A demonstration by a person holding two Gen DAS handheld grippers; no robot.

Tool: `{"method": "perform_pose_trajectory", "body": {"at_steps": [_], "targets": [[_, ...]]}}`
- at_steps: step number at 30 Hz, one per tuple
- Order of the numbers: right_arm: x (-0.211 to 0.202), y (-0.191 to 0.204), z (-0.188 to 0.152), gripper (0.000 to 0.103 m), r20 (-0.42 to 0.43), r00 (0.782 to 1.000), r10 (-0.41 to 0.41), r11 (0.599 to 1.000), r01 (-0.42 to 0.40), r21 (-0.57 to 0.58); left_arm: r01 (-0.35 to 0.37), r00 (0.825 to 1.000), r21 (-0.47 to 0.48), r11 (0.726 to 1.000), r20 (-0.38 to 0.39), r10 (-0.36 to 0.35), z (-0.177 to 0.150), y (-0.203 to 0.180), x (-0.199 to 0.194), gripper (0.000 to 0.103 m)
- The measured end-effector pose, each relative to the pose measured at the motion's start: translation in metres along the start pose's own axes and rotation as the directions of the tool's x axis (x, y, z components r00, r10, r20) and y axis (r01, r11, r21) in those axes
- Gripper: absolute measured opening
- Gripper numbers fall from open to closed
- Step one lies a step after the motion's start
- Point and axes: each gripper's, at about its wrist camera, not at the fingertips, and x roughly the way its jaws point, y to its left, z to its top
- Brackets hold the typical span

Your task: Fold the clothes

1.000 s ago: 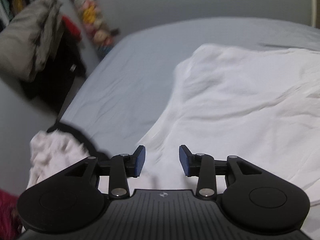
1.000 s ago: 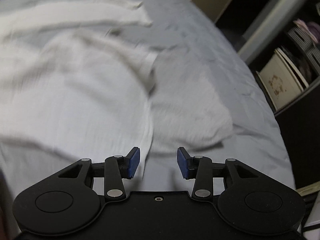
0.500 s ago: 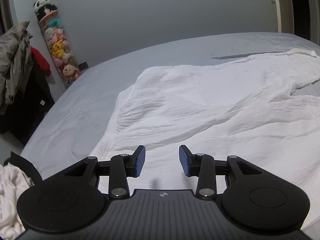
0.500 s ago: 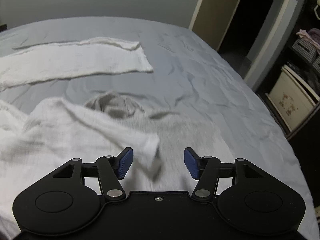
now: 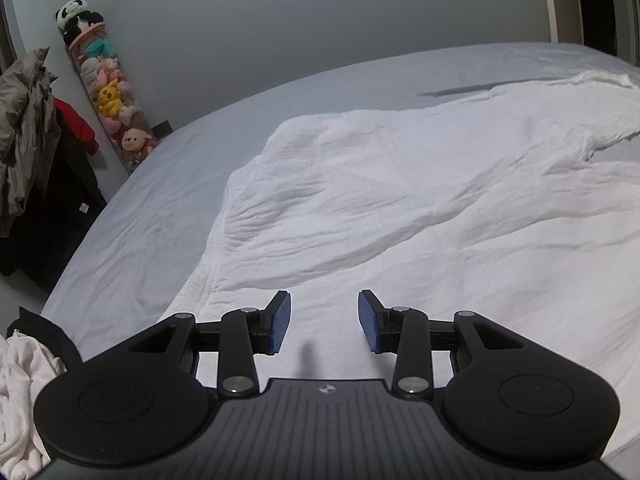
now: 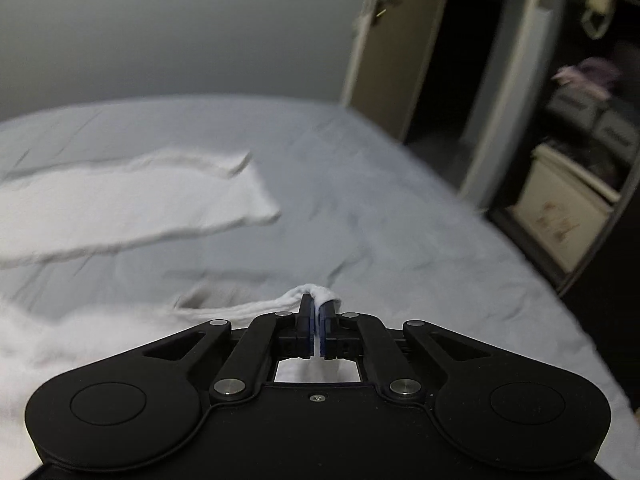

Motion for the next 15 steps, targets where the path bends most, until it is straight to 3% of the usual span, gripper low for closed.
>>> {"method": "perform_pose_trajectory", "body": {"at_steps": [3,6,8,15], "targets": [[0.013,0.004,0.014,0.000,-0.006,0.999,-0.041,0.999,0.041,-0.015,-0.023,1.000,0.010,1.000,-0.020,0.023,-0.002,0.000,0.006,0.036],[0.045,0.015,0.019,0.000,-0.071,0.993,-0.091,0.995,0.087,-0.054,-0.040,0.998,0.019,0.999,-0.046,0.041,-0.005,0.001,0.012,0.036],[0.073,0.022,0.013,0.000,-0.135,0.982,-0.128,0.990,0.118,-0.081,-0.040,0.997,0.016,0.999,-0.061,0.041,-0.005,0.001,0.015,0.036],[0.117,0.028,-0.010,0.002,-0.230,0.961,-0.156,0.987,0.140,-0.083,-0.028,0.993,0.011,1.000,-0.112,0.030,-0.005,-0.003,0.029,0.036]]}}
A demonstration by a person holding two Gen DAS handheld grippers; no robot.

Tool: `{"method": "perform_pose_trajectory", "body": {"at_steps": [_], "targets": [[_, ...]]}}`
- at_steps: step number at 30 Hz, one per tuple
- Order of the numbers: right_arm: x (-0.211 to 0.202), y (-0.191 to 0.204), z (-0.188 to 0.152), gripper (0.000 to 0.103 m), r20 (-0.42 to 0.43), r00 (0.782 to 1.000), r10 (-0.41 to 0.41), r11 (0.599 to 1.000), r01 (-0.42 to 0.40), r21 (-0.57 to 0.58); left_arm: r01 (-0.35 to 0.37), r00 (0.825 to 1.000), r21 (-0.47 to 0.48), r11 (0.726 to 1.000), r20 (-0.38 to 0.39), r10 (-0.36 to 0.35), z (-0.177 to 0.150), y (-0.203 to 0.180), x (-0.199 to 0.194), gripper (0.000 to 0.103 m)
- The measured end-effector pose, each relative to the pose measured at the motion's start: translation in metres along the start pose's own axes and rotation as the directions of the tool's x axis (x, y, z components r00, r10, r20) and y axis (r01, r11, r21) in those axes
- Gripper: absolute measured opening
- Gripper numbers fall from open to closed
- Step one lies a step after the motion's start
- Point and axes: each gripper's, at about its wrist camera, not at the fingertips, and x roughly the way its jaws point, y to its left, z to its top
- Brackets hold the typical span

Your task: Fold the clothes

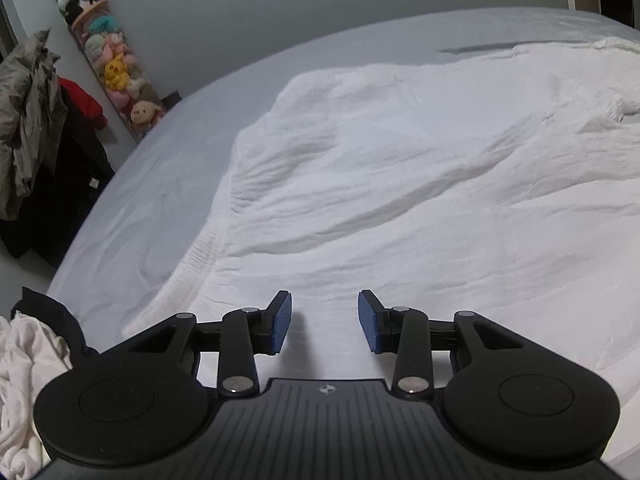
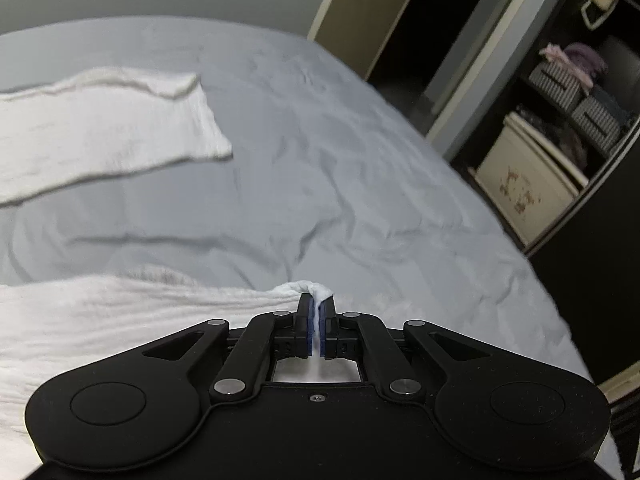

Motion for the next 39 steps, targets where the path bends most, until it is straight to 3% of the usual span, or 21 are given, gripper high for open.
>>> {"method": "perform_pose_trajectory", "body": {"at_steps": [3,5,11,15,19,23,27,32,35,39], "targets": [[0.004,-0.002,-0.003,0.017,-0.010,1.000,-0.012,1.000,0.012,0.008,-0.006,1.000,0.008,1.000,-0.005,0.006,0.000,-0.002,0.003,0.036],[0.002,-0.008,-0.003,0.036,-0.010,0.999,-0.033,0.999,0.033,0.028,-0.004,1.000,-0.003,1.000,-0.006,0.004,0.000,-0.001,0.002,0.036],[-0.019,-0.054,-0.005,0.049,-0.033,0.999,-0.034,0.967,0.042,0.252,0.013,1.000,-0.042,0.999,0.012,-0.012,0.000,0.005,-0.006,0.036],[-0.042,-0.067,-0.006,0.053,-0.020,0.999,-0.025,0.954,0.030,0.297,0.021,0.999,-0.059,0.998,0.050,-0.018,0.002,0.006,-0.021,0.042],[-0.082,-0.045,-0.007,0.061,0.018,0.996,0.082,0.976,-0.084,0.202,0.057,0.994,-0.101,0.993,0.102,-0.047,0.004,0.007,-0.043,0.045],[-0.115,-0.014,-0.008,0.066,0.043,0.979,0.201,0.969,-0.205,0.134,0.077,0.989,-0.121,0.990,0.136,-0.061,0.004,0.009,-0.057,0.047],[-0.155,0.039,-0.015,0.071,0.038,0.930,0.366,0.929,-0.367,0.042,0.070,0.991,-0.147,0.987,0.121,-0.052,0.002,0.013,-0.063,0.047],[-0.186,0.104,-0.040,0.073,-0.030,0.867,0.498,0.867,-0.498,0.019,0.112,0.988,-0.171,0.979,0.124,-0.091,-0.003,0.010,-0.070,0.055],[-0.200,0.149,-0.062,0.073,-0.060,0.805,0.590,0.807,-0.589,0.032,0.110,0.986,-0.140,0.984,0.140,-0.090,-0.005,0.004,-0.073,0.056],[-0.203,0.191,-0.075,0.073,-0.099,0.766,0.636,0.771,-0.637,0.025,0.082,0.987,-0.118,0.990,0.148,-0.064,-0.005,0.006,-0.068,0.056]]}}
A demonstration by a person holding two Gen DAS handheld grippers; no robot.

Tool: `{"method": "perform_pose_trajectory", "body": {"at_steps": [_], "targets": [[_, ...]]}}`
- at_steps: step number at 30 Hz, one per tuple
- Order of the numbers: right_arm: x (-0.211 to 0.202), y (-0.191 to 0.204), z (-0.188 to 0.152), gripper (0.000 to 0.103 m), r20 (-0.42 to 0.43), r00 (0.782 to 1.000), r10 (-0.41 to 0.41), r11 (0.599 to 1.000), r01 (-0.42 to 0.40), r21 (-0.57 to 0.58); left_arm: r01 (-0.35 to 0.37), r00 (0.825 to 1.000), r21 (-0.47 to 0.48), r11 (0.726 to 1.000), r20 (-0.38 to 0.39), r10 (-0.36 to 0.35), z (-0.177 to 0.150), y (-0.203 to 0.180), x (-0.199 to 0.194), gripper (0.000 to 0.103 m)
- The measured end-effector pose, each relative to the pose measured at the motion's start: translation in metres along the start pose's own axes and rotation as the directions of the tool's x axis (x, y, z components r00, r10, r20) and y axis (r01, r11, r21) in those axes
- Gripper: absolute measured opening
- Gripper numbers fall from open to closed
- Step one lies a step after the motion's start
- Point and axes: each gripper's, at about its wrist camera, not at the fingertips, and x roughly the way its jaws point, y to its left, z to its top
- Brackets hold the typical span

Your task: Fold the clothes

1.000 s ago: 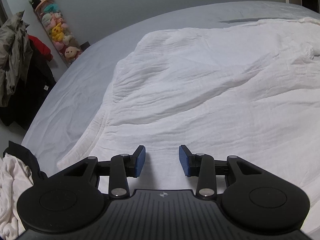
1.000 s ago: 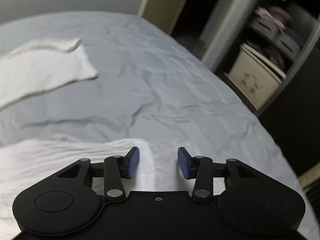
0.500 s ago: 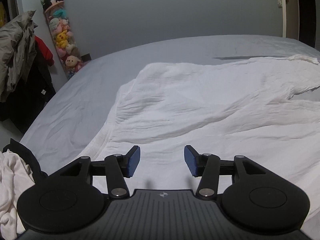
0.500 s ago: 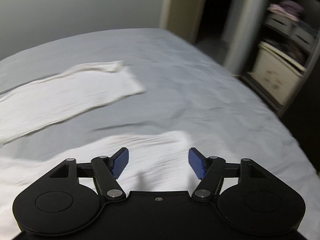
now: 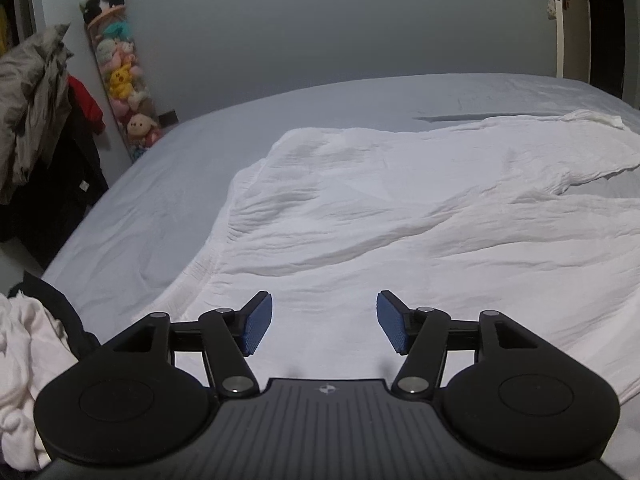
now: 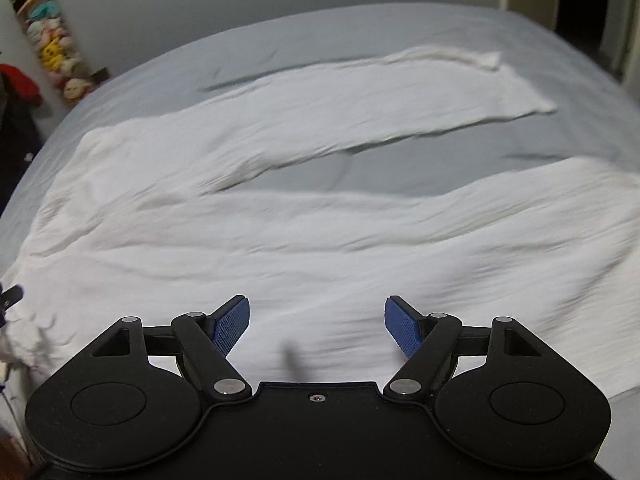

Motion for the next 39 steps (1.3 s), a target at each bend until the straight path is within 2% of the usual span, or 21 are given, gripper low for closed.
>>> {"method": "perform_pose_trajectory", "body": {"at_steps": [3,5,8,12,14,18,20,25,30,35,37,39], "targets": [[0.009,0.016,0.000,0.073,-0.020,1.000,0.017,0.999,-0.018,-0.032,-0.016,1.000,-0.022,1.000,-0.017,0.016,0.003,0.009,0.008,0.056],[0.015,0.030,0.000,0.073,-0.026,1.000,0.000,0.995,-0.003,-0.097,-0.014,1.000,-0.043,0.999,-0.028,0.012,0.007,0.015,0.012,0.056],[0.016,0.043,0.000,0.073,-0.008,1.000,0.002,0.990,-0.004,-0.141,-0.009,0.999,-0.073,0.997,-0.053,0.005,0.021,0.030,0.023,0.056],[0.026,0.051,0.009,0.073,0.011,1.000,0.008,0.991,-0.006,-0.137,0.022,0.994,-0.077,0.997,-0.106,-0.030,0.038,0.052,0.044,0.056],[0.033,0.059,0.010,0.073,0.030,0.999,-0.014,0.991,0.018,-0.136,0.039,0.991,-0.075,0.996,-0.129,-0.048,0.046,0.067,0.058,0.056],[0.038,0.063,0.010,0.073,0.081,0.996,-0.024,0.990,0.035,-0.137,0.084,0.981,-0.151,0.985,-0.163,-0.108,0.063,0.110,0.087,0.056],[0.037,0.063,0.007,0.073,0.123,0.992,-0.009,0.988,0.028,-0.150,0.101,0.978,-0.155,0.983,-0.165,-0.126,0.070,0.126,0.100,0.056],[0.033,0.066,0.003,0.073,0.193,0.981,0.002,0.984,0.033,-0.177,0.107,0.979,-0.108,0.988,-0.162,-0.124,0.111,0.161,0.145,0.056],[0.035,0.068,0.002,0.073,0.254,0.964,-0.073,0.976,0.122,-0.182,0.108,0.970,-0.097,0.989,-0.209,-0.126,0.138,0.176,0.202,0.051],[0.042,0.065,0.002,0.073,0.278,0.955,-0.105,0.977,0.151,-0.150,0.108,0.963,-0.173,0.979,-0.225,-0.146,0.145,0.185,0.255,0.050],[0.046,0.062,0.003,0.073,0.273,0.957,-0.101,0.979,0.143,-0.141,0.123,0.958,-0.196,0.973,-0.233,-0.168,0.144,0.184,0.272,0.050],[0.051,0.059,0.005,0.073,0.260,0.961,-0.098,0.982,0.136,-0.132,0.109,0.951,-0.193,0.975,-0.265,-0.158,0.139,0.179,0.288,0.050]]}}
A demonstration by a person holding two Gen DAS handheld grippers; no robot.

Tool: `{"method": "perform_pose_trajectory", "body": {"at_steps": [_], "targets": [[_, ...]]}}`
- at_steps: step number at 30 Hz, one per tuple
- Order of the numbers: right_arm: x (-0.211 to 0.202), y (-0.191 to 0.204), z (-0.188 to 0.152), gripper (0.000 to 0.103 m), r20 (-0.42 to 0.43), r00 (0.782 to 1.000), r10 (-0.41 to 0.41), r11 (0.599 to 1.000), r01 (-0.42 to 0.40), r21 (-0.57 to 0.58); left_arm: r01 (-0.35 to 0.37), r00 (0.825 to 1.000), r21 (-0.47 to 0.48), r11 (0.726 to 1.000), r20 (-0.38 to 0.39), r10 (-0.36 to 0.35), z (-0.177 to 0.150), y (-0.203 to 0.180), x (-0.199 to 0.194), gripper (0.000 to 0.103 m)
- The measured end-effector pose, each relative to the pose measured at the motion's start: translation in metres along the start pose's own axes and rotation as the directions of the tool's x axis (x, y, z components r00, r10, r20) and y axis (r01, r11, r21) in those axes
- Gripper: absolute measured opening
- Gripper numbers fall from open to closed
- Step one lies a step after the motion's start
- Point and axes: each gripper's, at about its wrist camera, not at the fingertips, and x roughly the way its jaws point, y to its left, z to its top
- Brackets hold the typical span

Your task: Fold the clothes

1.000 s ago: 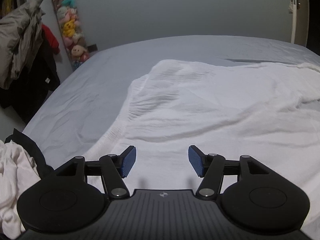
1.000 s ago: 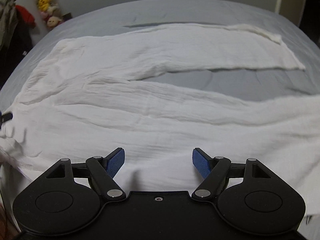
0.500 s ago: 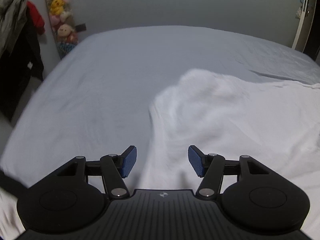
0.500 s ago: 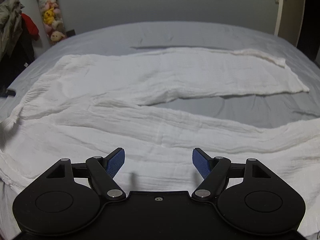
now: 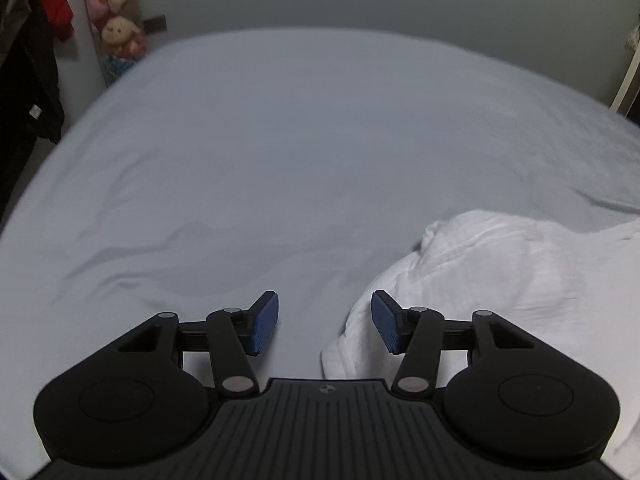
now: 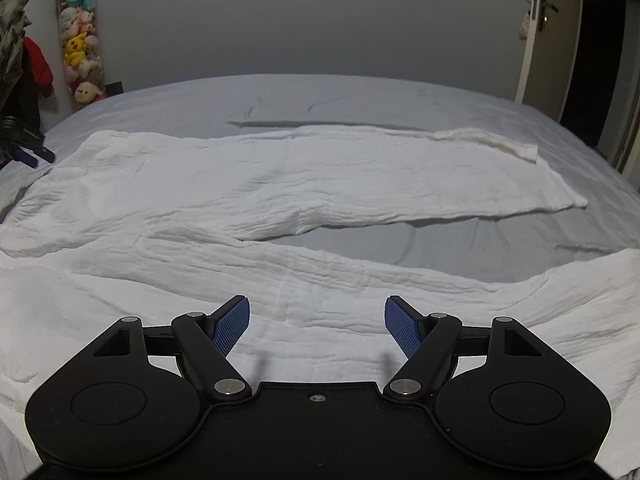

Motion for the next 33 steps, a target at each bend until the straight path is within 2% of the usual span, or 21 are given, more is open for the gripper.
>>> {"method": "perform_pose_trajectory", "body": {"at_steps": [3,4,5,7,8,11,14,17,20,25,28,29,30,31,33], "targets": [[0.008,-0.002,0.000,0.073,-0.021,1.000,0.005,1.000,-0.004,0.012,0.024,1.000,-0.023,0.999,0.011,-0.024,-0.006,0.000,0.004,0.035],[0.011,-0.003,-0.001,0.073,-0.028,1.000,0.007,1.000,-0.007,0.017,0.045,0.999,-0.024,0.999,0.021,-0.045,-0.009,-0.001,0.003,0.018],[0.012,-0.004,-0.001,0.073,-0.030,0.999,0.009,1.000,-0.009,0.020,0.071,0.997,-0.031,0.997,0.021,-0.071,-0.011,-0.001,0.001,0.009],[0.013,-0.004,-0.001,0.073,-0.033,0.999,0.016,1.000,-0.015,0.026,0.117,0.993,-0.052,0.992,0.021,-0.116,-0.019,-0.003,-0.005,0.008],[0.013,-0.005,-0.001,0.073,-0.034,0.999,0.020,0.999,-0.019,0.030,0.117,0.993,-0.041,0.992,0.027,-0.116,-0.023,-0.005,-0.008,0.005],[0.011,-0.005,-0.001,0.073,-0.032,0.999,0.030,0.999,-0.029,0.035,0.083,0.992,0.015,0.996,0.094,-0.084,-0.032,-0.014,-0.027,0.003],[0.006,-0.006,-0.001,0.073,-0.021,0.999,0.040,0.998,-0.039,0.040,0.028,0.983,0.038,0.999,0.179,-0.035,-0.033,-0.016,-0.049,0.003],[0.001,-0.011,-0.001,0.073,-0.004,0.999,0.053,0.996,-0.052,0.066,-0.029,0.966,0.050,0.998,0.258,0.015,-0.034,-0.016,-0.078,0.003],[0.000,-0.015,0.000,0.073,0.001,0.998,0.059,0.994,-0.059,0.093,-0.135,0.935,0.066,0.989,0.340,0.105,-0.040,-0.024,-0.103,0.003],[0.000,-0.018,-0.001,0.073,-0.006,0.998,0.063,0.992,-0.062,0.107,-0.177,0.939,-0.048,0.983,0.292,0.183,-0.034,-0.021,-0.083,0.004],[0.000,-0.020,-0.001,0.073,-0.005,0.998,0.063,0.991,-0.062,0.122,-0.210,0.939,-0.036,0.977,0.271,0.212,-0.036,-0.026,-0.065,0.016],[0.001,-0.022,-0.001,0.073,-0.006,0.998,0.062,0.990,-0.061,0.129,-0.222,0.937,-0.042,0.974,0.266,0.225,-0.036,-0.026,-0.062,0.025],[0.002,-0.023,-0.001,0.073,-0.010,0.998,0.062,0.989,-0.060,0.137,-0.237,0.935,-0.054,0.970,0.257,0.242,-0.037,-0.024,-0.059,0.030],[0.004,-0.024,-0.002,0.073,-0.015,0.998,0.061,0.988,-0.058,0.144,-0.239,0.935,-0.065,0.969,0.254,0.248,-0.037,-0.021,-0.058,0.041],[0.006,-0.025,-0.001,0.073,-0.022,0.998,0.058,0.987,-0.054,0.149,-0.243,0.932,-0.092,0.966,0.252,0.259,-0.036,-0.016,-0.061,0.045]]}}
